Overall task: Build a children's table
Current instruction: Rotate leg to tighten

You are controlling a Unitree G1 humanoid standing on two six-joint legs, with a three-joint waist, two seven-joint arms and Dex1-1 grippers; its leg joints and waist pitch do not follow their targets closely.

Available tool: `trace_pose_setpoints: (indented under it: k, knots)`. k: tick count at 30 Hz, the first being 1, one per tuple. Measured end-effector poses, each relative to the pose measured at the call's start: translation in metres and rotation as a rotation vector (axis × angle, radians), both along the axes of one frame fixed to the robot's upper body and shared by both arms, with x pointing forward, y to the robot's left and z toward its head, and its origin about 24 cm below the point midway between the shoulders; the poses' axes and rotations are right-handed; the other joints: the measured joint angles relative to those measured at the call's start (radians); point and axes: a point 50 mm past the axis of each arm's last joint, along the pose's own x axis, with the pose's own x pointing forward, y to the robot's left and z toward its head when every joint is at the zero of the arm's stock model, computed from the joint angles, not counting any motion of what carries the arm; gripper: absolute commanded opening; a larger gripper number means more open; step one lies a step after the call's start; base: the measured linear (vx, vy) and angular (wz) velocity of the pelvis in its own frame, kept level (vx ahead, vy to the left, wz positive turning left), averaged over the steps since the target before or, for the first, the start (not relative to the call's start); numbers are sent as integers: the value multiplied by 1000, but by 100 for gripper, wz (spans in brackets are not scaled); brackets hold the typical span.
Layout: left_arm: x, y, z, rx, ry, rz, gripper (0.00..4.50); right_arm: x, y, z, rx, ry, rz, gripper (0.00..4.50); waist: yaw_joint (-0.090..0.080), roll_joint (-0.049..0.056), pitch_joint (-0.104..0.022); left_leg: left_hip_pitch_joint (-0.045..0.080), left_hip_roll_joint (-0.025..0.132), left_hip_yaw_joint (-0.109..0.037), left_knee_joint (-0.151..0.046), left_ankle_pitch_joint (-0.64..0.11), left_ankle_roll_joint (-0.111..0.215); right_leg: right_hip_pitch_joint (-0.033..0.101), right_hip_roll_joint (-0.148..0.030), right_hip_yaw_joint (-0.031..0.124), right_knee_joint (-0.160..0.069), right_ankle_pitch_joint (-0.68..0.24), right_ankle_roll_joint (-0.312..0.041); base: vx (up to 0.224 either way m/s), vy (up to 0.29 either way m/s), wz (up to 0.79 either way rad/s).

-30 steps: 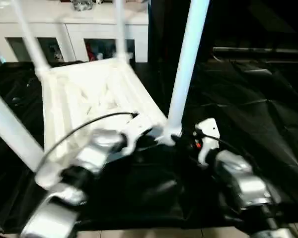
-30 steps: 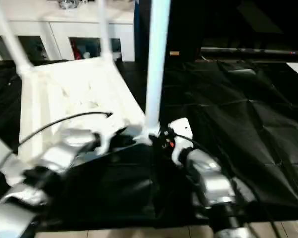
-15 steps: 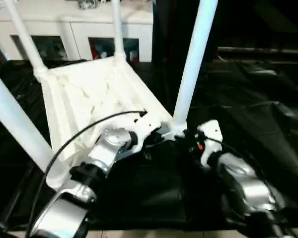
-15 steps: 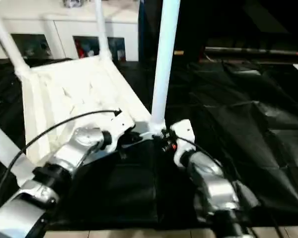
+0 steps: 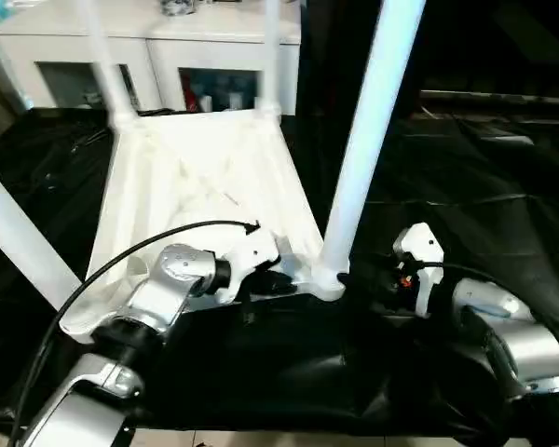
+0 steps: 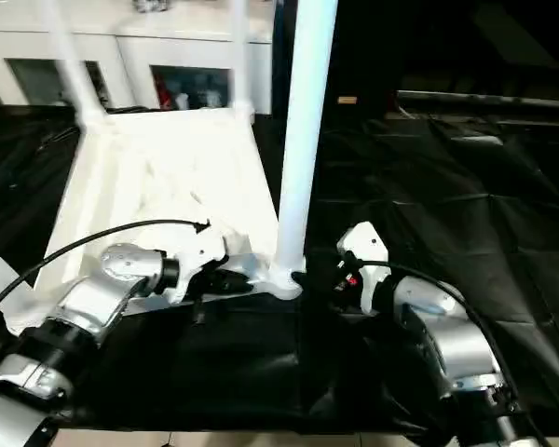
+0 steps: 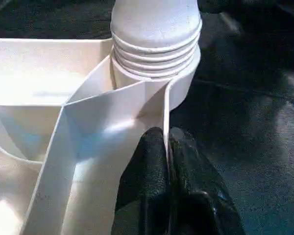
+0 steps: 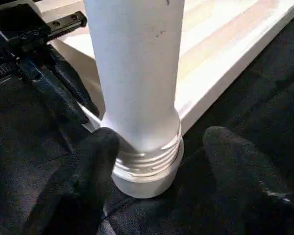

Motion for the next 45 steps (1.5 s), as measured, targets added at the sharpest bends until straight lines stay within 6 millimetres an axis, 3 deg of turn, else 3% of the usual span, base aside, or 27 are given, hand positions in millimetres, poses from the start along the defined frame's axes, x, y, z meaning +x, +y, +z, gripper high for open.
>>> trace_pose_setpoints:
  k: [4, 17, 18, 22, 23, 33, 38, 45]
  knots:
    - [-3, -1, 0, -6, 11, -23, 0, -2, 6, -3, -19, 20, 52, 369, 0, 1, 0, 0, 0, 0, 0, 0, 0, 0, 0, 0, 0, 0, 0, 0, 0, 0]
    - [-6, -6, 0, -8, 21, -57, 0, 11, 25, -5, -38, 1, 96, 369, 2, 1, 0, 0, 0, 0, 2, 0, 0, 1, 0, 0, 1, 0, 0, 0, 0, 0]
    - [-6, -6, 0, -8, 22, -56, 0, 11, 25, -5, -38, 3, 95, 344, 2, 1, 0, 0, 0, 0, 2, 0, 0, 1, 0, 0, 1, 0, 0, 0, 0, 0]
    - [-6, -6, 0, -7, 22, -52, 0, 11, 27, -6, -35, 3, 108, 324, 1, 1, 0, 0, 0, 0, 2, 0, 0, 1, 0, 0, 1, 0, 0, 0, 0, 0]
    - [-6, -6, 0, -7, 22, -52, 0, 11, 27, -6, -35, 2, 110, 299, 1, 1, 0, 0, 0, 0, 2, 0, 0, 1, 0, 0, 1, 0, 0, 0, 0, 0]
    - [-6, -6, -1, -5, 26, -44, 0, 9, 27, -8, -29, -15, 104, 264, 0, 0, 0, 0, 0, 0, 2, 0, 0, 1, 0, 0, 1, 0, 0, 0, 0, 0]
    - [1, -16, -3, -6, 6, 42, 0, 15, 30, -17, 34, -33, -100, 263, -9, 0, 0, 1, 0, 0, 4, 0, 0, 3, 0, 1, 2, 1, -1, 0, 0, 0]
    - [15, -53, -5, 6, -48, 203, 0, 31, 38, -23, 68, -46, -506, 263, -14, 1, -2, 1, -1, -1, 5, 0, 0, 6, 0, 2, 1, -1, 3, 0, 0, 0]
